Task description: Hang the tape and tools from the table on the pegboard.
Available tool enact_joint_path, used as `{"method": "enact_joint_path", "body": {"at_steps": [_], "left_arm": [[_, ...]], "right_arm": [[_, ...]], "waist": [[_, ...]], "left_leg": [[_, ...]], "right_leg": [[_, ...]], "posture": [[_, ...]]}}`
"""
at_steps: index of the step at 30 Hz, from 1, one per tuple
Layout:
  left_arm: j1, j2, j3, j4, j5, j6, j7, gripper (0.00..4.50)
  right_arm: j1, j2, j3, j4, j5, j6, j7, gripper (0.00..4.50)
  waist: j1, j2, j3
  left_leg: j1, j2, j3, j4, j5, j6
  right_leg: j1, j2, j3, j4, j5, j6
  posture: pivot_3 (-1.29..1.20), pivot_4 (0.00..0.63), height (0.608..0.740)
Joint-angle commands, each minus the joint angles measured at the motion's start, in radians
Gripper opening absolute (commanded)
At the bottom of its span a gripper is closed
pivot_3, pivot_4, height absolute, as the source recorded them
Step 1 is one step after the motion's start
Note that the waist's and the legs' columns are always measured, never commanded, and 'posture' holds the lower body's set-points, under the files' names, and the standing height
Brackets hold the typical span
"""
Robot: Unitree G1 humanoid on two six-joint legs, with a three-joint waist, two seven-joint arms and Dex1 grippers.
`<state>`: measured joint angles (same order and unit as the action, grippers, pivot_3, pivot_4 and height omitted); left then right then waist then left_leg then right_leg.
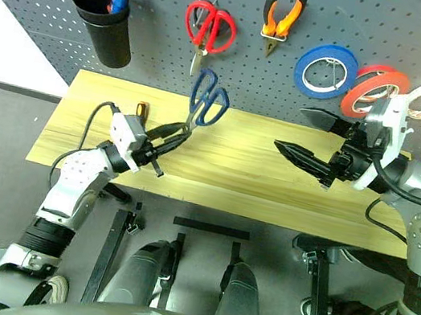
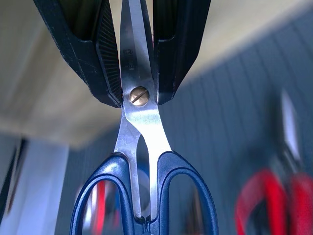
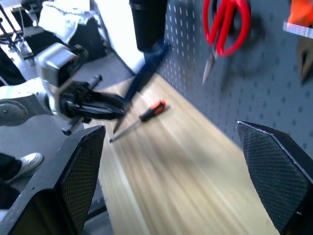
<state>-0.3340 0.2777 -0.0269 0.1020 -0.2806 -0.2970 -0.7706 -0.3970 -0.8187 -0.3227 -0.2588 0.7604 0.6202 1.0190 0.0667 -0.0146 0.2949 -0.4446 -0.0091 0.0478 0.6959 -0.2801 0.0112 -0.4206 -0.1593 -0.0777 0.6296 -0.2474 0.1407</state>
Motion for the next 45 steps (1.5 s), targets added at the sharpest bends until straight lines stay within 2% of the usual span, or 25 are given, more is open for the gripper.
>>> {"method": "enact_joint_path", "body": {"at_steps": [1,5,10,21,29,39,45], "left_arm": [[-0.054,-0.035,0.021,0.017,-0.011,-0.147,-0.001,0.57],[-0.112,-0.072,0.017,0.076,0.042,-0.215,0.056,0.57],[-0.147,-0.103,0.023,0.069,0.131,-0.169,0.209,0.57],[-0.177,-0.095,0.024,0.134,0.205,-0.078,0.361,0.57],[-0.167,-0.09,-0.002,0.236,0.24,-0.08,0.371,0.57],[-0.312,-0.114,-0.009,0.408,0.279,-0.097,0.412,0.57],[-0.387,-0.129,-0.008,0.524,0.301,-0.032,0.444,0.57]], "right_arm": [[-0.037,-0.017,-0.033,-0.03,0.028,-0.019,-0.002,4.5],[-0.08,-0.017,-0.03,-0.024,0.068,0.01,-0.004,4.5],[-0.138,-0.003,-0.019,0.01,0.071,-0.001,-0.023,4.5],[-0.162,-0.008,0.014,0.044,0.039,-0.015,-0.02,4.5],[-0.154,-0.01,0.012,0.042,0.025,-0.02,-0.019,4.5],[-0.129,-0.014,0.0,0.03,0.017,-0.02,-0.025,4.5],[-0.104,-0.012,-0.013,0.013,0.017,-0.024,-0.037,4.5]], "waist": [[0.001,-0.002,-0.011],[0.001,-0.003,-0.031],[-0.001,-0.003,-0.052],[-0.002,-0.003,-0.08],[-0.002,-0.003,-0.086],[-0.002,-0.003,-0.087],[-0.003,-0.004,-0.09]], "left_leg": [[0.0,0.0,0.0,0.0,0.0,0.0],[0.001,0.0,-0.001,0.002,0.0,0.0],[0.002,0.001,-0.001,0.002,0.0,0.001],[0.003,0.002,-0.002,0.002,0.0,0.001],[0.003,0.002,-0.002,0.003,0.0,0.001],[0.003,0.002,-0.002,0.004,0.0,0.001],[0.003,0.002,-0.002,0.004,0.0,0.001]], "right_leg": [[0.001,0.0,0.0,0.0,0.0,0.0],[0.004,0.002,-0.001,-0.001,0.003,0.001],[0.006,0.003,-0.001,-0.002,0.004,0.001],[0.007,0.004,-0.002,-0.002,0.004,0.001],[0.008,0.004,-0.002,-0.002,0.004,0.001],[0.008,0.004,-0.002,-0.002,0.004,0.001],[0.008,0.005,-0.002,-0.001,0.004,0.001]], "posture": [[0.11,0.134,0.728],[0.1,0.116,0.728],[0.09,0.101,0.728],[0.08,0.091,0.728],[0.07,0.095,0.728],[0.05,0.091,0.728],[0.05,0.088,0.728]]}}
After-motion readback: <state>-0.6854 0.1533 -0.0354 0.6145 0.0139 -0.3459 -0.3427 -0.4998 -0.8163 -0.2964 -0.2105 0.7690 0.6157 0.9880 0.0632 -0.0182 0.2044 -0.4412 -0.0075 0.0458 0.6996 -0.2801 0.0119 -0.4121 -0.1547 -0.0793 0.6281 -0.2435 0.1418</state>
